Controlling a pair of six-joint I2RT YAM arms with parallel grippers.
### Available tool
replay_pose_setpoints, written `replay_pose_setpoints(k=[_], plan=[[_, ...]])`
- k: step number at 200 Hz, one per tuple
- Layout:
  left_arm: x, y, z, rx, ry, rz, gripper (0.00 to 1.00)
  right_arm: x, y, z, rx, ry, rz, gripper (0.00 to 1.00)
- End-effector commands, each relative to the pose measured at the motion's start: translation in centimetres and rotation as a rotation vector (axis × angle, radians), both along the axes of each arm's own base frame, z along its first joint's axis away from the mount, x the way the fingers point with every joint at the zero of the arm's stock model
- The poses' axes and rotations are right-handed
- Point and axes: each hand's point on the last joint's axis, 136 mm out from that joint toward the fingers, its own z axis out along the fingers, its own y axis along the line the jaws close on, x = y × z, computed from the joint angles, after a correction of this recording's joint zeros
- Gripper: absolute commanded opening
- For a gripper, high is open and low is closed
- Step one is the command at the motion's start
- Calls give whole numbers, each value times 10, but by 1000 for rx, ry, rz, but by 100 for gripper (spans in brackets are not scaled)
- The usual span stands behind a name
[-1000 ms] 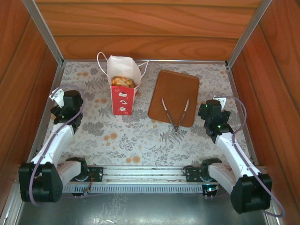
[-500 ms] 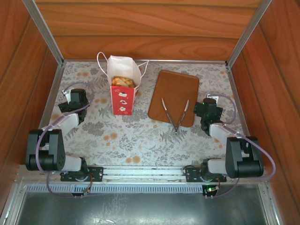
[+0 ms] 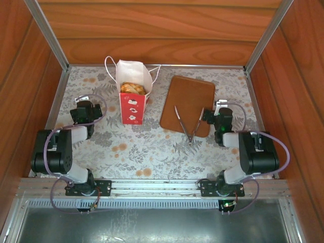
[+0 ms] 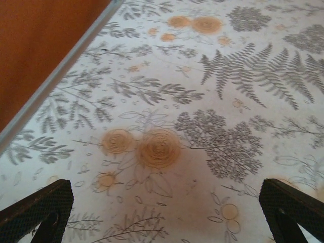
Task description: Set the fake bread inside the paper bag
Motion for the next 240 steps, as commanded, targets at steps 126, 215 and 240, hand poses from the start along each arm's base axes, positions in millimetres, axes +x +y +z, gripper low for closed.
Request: replay_pose_setpoints(k=[126,215,240], plan=[[-18,4,13,-2,-226,7,100,14,-6,19,52,-35,13,100],[7,-27,7,12,-153,-188,100,14,-6,20,53,-36,14,100],[7,-27,7,12,-151,-190,100,14,-6,19,52,-35,12,100]])
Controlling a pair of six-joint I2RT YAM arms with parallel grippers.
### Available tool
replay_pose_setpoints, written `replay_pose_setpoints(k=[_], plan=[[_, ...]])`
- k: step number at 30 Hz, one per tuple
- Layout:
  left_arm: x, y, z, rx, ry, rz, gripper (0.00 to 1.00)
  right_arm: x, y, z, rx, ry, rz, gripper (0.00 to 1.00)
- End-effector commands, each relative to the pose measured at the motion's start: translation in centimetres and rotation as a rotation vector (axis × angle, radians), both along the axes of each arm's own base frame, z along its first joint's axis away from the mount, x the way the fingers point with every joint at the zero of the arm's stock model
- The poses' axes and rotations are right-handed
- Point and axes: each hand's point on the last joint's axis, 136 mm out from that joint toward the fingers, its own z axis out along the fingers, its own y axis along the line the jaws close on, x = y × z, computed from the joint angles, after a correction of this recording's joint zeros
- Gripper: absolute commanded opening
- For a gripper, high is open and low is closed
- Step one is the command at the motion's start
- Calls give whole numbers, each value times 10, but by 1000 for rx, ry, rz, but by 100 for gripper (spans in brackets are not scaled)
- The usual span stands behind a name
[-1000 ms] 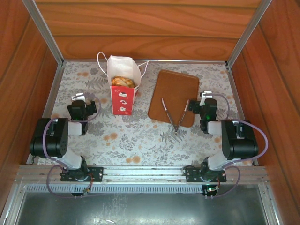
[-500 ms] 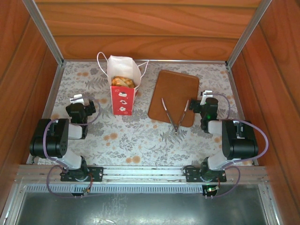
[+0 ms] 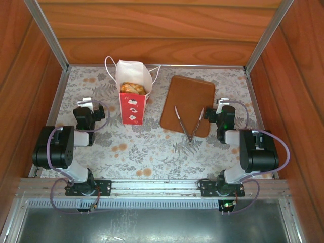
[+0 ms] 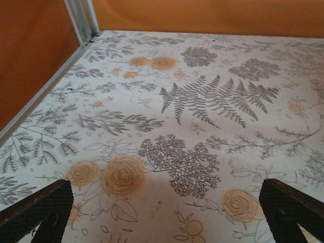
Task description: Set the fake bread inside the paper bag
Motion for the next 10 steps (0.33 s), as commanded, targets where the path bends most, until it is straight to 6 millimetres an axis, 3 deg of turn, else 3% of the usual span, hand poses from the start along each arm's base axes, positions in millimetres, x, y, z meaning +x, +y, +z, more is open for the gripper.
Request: replay_pose_setpoints(k=[1,10], plan=[[3,-7,-1,6,12,-46,100,4,1,12,8,-33,2,100],[3,-8,-1,6,12,-47,100,4,1,12,8,-30,3,100]])
